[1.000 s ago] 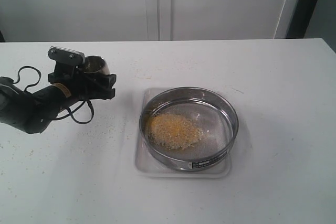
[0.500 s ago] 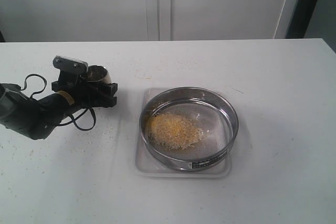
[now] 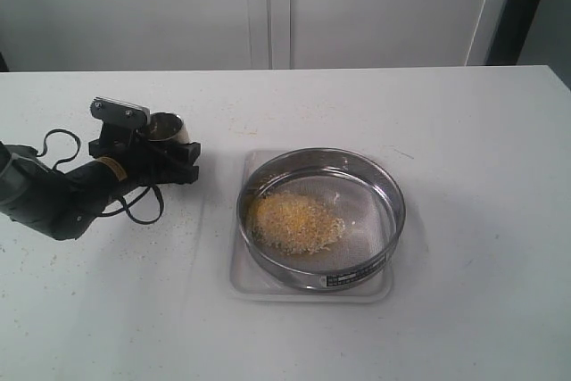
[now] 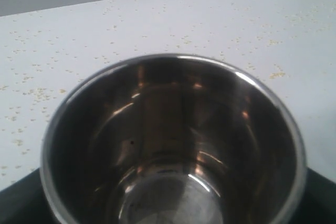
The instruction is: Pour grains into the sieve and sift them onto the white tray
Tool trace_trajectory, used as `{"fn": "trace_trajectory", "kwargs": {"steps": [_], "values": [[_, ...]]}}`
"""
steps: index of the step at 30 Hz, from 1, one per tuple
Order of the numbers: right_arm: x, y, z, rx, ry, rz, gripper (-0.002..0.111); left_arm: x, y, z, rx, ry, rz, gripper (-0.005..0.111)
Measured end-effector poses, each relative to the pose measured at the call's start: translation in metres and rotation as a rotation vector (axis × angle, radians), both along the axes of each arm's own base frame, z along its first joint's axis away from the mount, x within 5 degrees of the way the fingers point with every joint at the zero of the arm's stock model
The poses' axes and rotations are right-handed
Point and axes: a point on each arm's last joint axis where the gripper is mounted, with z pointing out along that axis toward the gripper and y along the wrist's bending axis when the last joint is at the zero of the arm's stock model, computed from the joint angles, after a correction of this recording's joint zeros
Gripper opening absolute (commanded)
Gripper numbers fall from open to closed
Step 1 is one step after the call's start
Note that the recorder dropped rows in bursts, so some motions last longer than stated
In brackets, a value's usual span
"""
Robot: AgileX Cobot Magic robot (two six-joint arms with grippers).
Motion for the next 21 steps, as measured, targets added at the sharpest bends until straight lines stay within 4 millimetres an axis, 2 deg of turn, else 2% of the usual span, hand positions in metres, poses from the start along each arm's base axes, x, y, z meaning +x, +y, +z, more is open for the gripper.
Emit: {"fn": "trace_trajectory", "kwargs": {"steps": [8,21], "values": [[0.0000,0.0000,0.0000,0.000,0.000,0.000,0.000,-0.0002,0.0001,-0.0007,-0.036,0.025,0.014,0.078],[0.0000,0.0000,0.0000,0.014,0.001,-0.004,0.000,-0.0002,0.0001,-0.0007,-0.036,0.025,0.014,0.078]]}}
